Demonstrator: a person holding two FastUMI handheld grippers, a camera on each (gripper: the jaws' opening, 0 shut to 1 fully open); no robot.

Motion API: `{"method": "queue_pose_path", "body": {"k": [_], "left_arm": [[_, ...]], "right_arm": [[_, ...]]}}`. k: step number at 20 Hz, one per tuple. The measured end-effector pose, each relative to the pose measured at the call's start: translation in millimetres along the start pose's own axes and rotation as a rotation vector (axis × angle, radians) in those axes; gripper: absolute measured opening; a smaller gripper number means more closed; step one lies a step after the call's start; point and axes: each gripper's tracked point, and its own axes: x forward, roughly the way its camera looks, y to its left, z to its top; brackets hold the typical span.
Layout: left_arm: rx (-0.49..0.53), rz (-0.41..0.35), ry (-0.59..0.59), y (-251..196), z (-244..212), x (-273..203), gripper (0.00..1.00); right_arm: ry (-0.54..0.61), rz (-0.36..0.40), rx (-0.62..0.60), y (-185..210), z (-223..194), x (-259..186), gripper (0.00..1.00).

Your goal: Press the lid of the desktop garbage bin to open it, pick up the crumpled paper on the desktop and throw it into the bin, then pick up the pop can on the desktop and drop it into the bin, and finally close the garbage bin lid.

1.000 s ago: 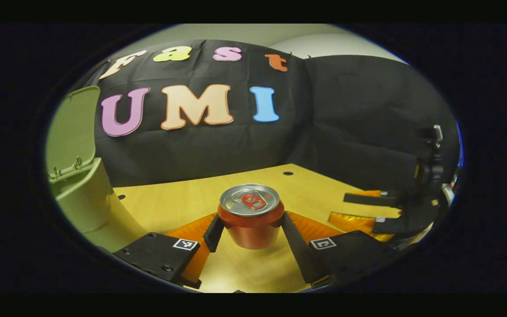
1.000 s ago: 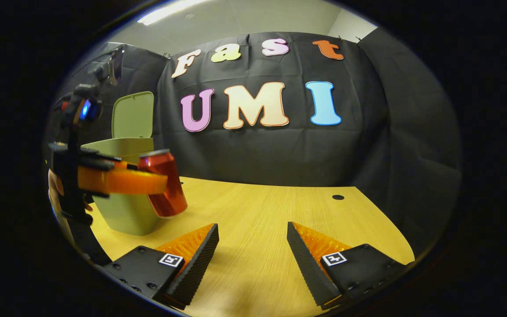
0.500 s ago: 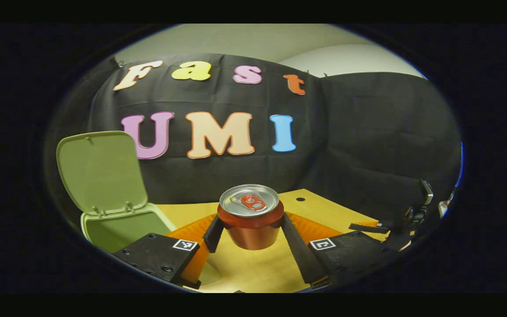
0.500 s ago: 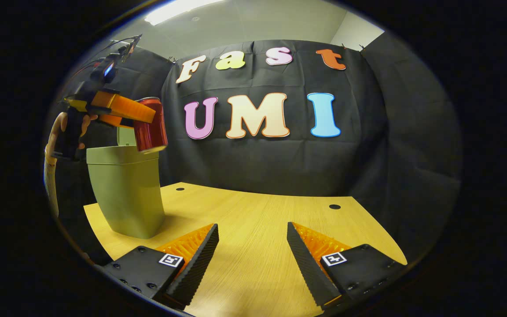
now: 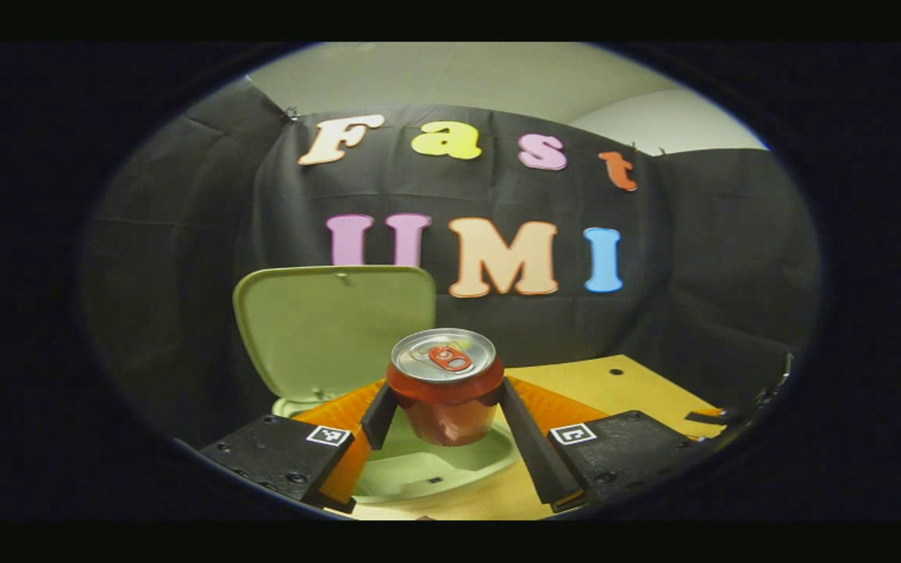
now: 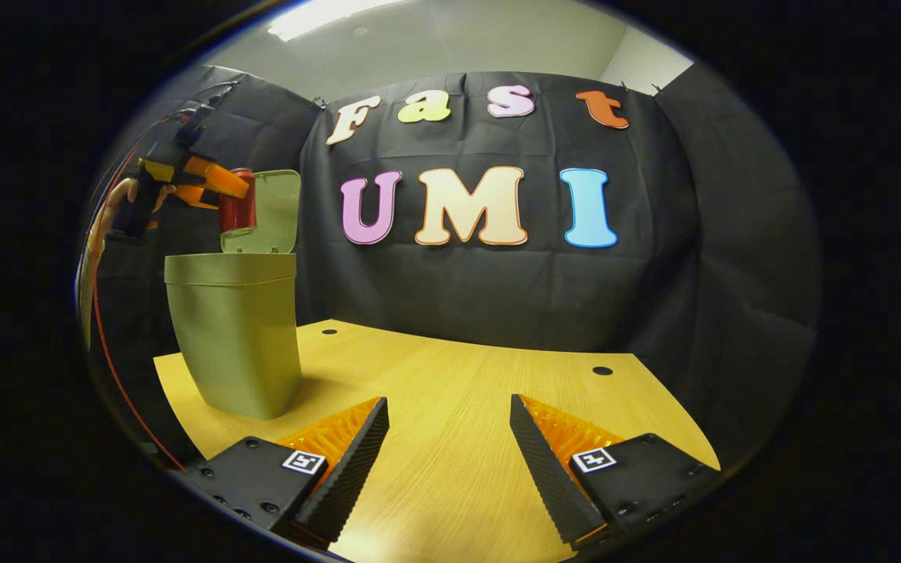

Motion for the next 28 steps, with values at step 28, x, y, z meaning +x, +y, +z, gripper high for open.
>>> {"method": "queue_pose_path", "body": {"k": [28], "left_arm": [[0.043,0.156,-0.099,31,120,34,0.82]], "right_arm": [[0.023,0.017,-0.013,6,-7,-2,0.98]]}}
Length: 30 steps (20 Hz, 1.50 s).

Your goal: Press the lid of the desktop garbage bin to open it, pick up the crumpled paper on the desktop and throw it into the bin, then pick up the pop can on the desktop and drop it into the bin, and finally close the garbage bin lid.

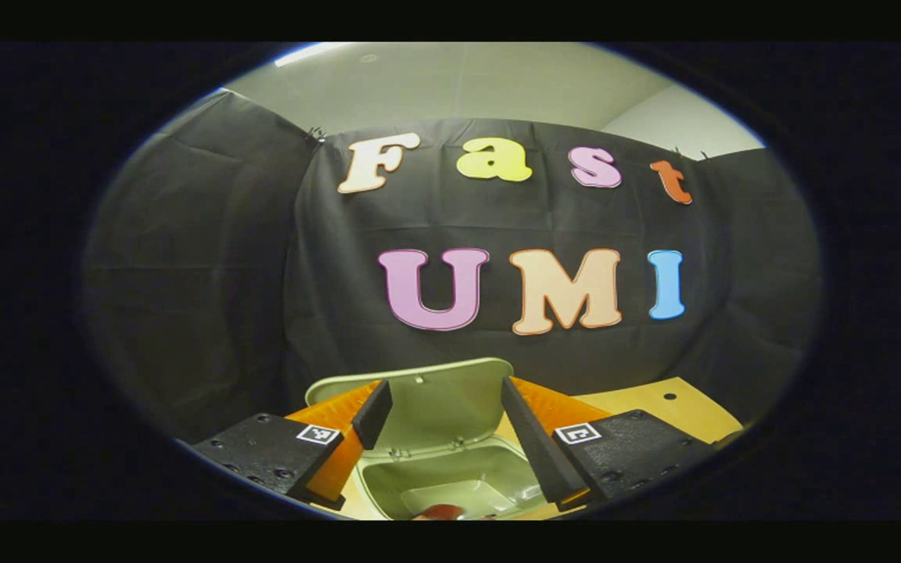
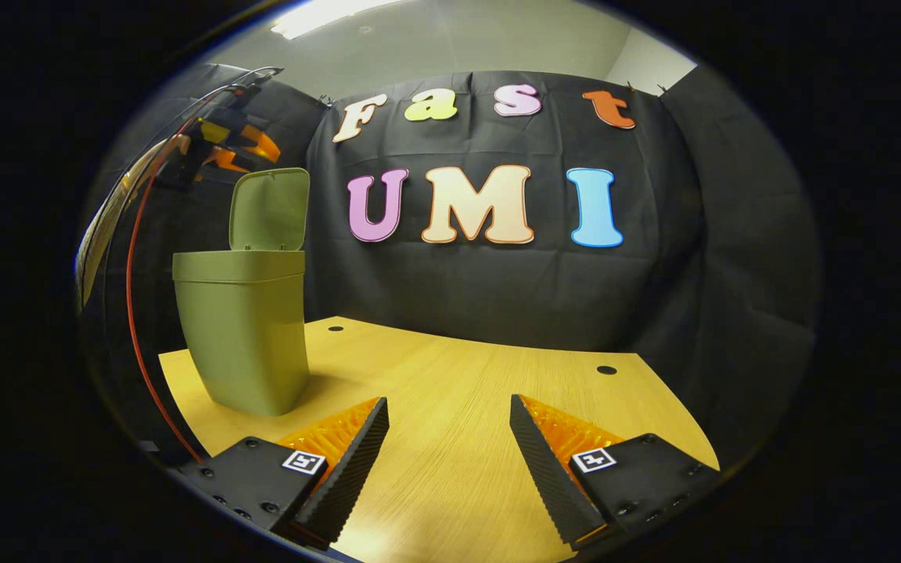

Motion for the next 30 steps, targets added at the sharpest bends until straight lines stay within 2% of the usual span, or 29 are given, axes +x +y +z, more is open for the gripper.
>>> {"method": "queue_pose_path", "body": {"k": [5,12,17,20,23,28,29,30], "left_arm": [[0.042,0.051,0.031,7,2,22,0.82],[0.029,0.059,0.053,8,-9,31,0.82],[0.024,0.005,0.01,-3,-13,2,0.83],[0.008,-0.055,-0.015,-19,-21,-27,0.82],[-0.015,-0.115,-0.035,-33,-39,-57,0.83],[-0.057,-0.173,-0.087,-42,-83,-96,0.8],[-0.07,-0.188,-0.087,-46,-92,-102,0.82],[-0.08,-0.201,-0.079,-50,-103,-107,0.8]], "right_arm": [[0.032,0.004,0.004,0,-9,7,0.98],[0.044,0.01,-0.005,3,-13,12,0.96],[0.063,0.016,-0.014,6,-19,15,0.99],[0.052,0.028,-0.012,10,-14,14,0.98],[0.045,0.033,-0.019,11,-14,13,0.98],[0.023,0.048,-0.021,18,-6,7,0.98],[0.021,0.05,-0.025,18,-5,7,0.98],[0.02,0.049,-0.03,18,-5,7,0.98]]}}
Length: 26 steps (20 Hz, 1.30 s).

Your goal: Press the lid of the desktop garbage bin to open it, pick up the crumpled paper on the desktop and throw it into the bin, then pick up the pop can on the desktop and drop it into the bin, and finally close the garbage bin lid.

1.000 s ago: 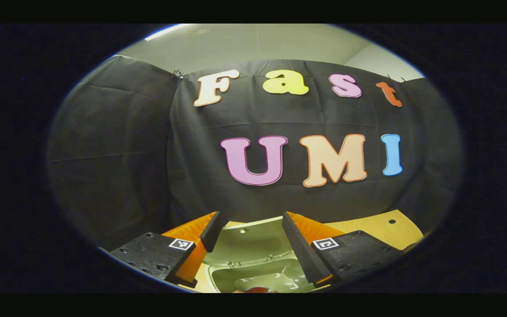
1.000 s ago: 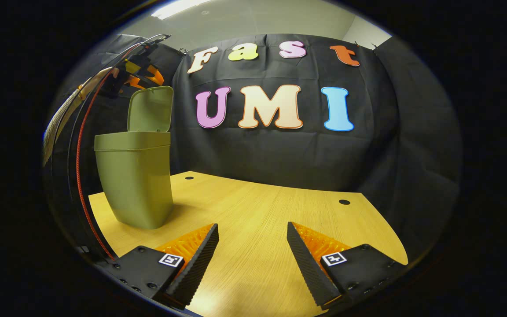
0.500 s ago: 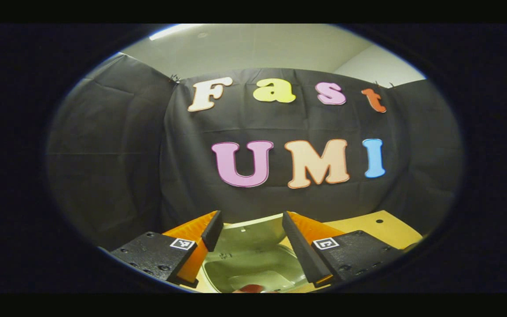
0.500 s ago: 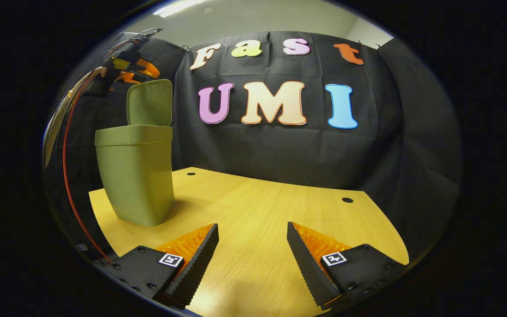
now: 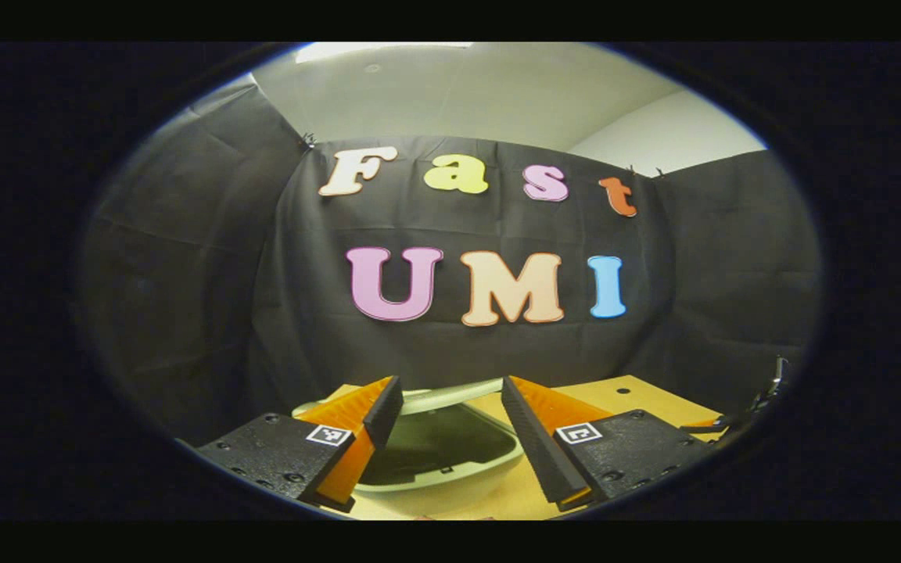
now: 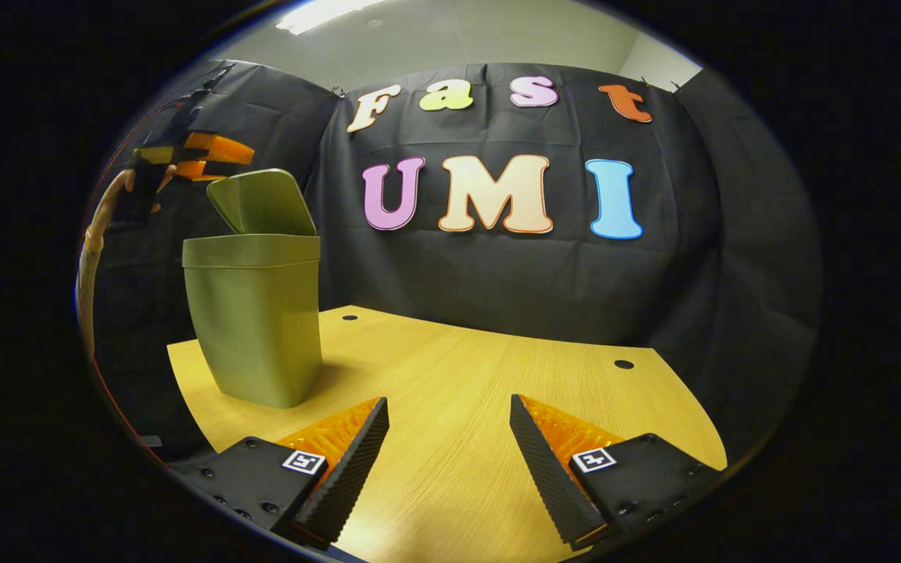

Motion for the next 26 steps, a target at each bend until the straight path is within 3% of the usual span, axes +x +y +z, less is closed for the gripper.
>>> {"method": "queue_pose_path", "body": {"k": [4,11,12,15,16,17,18,19,26], "left_arm": [[0.007,-0.002,0.034,-6,-38,-5,0.82],[0.076,0.071,0.061,2,-71,7,0.82],[0.068,0.075,0.068,2,-72,8,0.78],[0.056,0.101,0.107,9,-85,15,0.84],[0.059,0.106,0.094,10,-82,17,0.9],[0.055,0.109,0.092,11,-81,18,0.84],[0.045,0.115,0.089,12,-83,17,0.91],[0.042,0.117,0.076,11,-82,18,0.84],[0.131,0.169,0.015,12,-84,21,0.86]], "right_arm": [[0.007,0.003,-0.006,2,-3,1,0.98],[-0.005,0.012,-0.016,7,2,-2,0.96],[-0.002,0.014,-0.019,8,2,-2,0.98],[0.009,0.011,-0.02,6,-2,-1,0.98],[0.008,0.012,-0.017,6,0,-2,0.96],[0.006,0.014,-0.015,6,0,-2,0.96],[0.005,0.018,-0.013,7,0,-3,0.96],[0.006,0.021,-0.011,7,0,-3,0.98],[0.001,0.03,-0.017,11,2,-8,0.98]]}}
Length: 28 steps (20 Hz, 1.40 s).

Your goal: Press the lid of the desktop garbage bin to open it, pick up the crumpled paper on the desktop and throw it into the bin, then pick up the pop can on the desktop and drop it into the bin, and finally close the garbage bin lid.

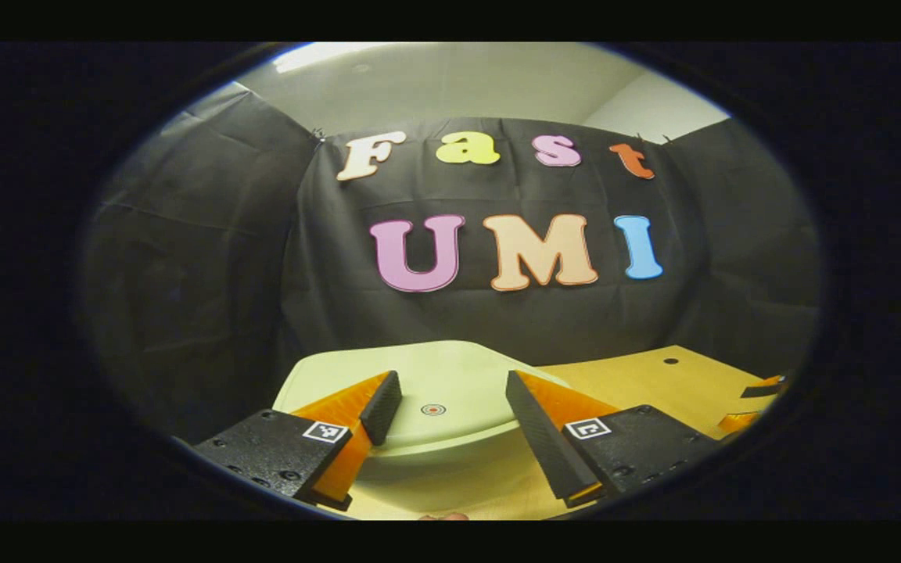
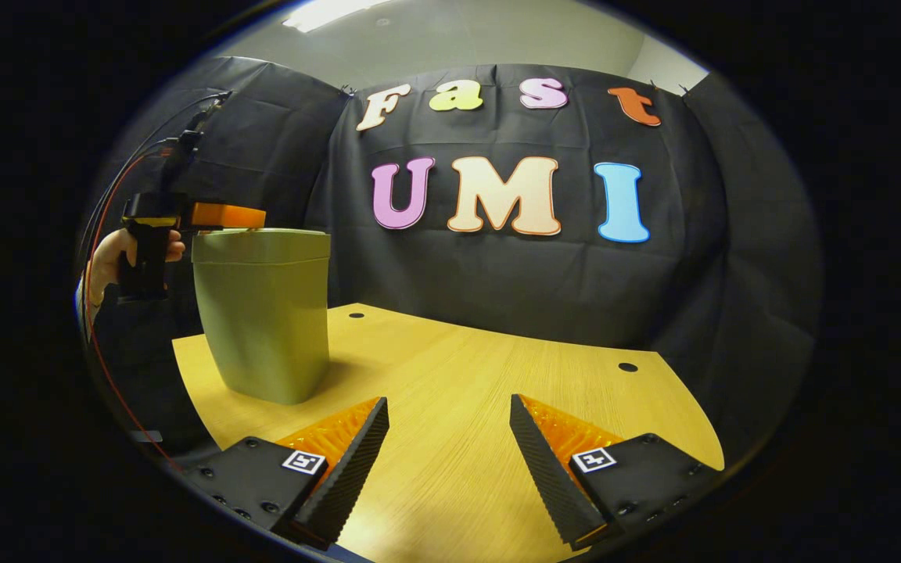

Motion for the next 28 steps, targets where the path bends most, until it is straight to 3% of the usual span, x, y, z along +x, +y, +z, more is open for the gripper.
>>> {"method": "queue_pose_path", "body": {"k": [5,6,7,16,28], "left_arm": [[-0.011,-0.003,0.017,0,-4,0,0.85],[-0.01,-0.002,0.006,-1,-2,-1,0.91],[0.0,-0.003,-0.014,-2,0,-2,0.9],[0.024,-0.081,-0.022,-12,-1,-1,0.91],[0.033,-0.115,0.192,-17,-8,6,0.9]], "right_arm": [[0.017,0.021,-0.015,10,-4,5,0.98],[0.021,0.017,-0.027,10,-5,5,0.98],[0.023,0.015,-0.036,10,-5,5,0.99],[0.025,0.047,-0.044,21,-5,5,0.98],[0.026,0.038,-0.041,13,-3,-6,1.0]]}}
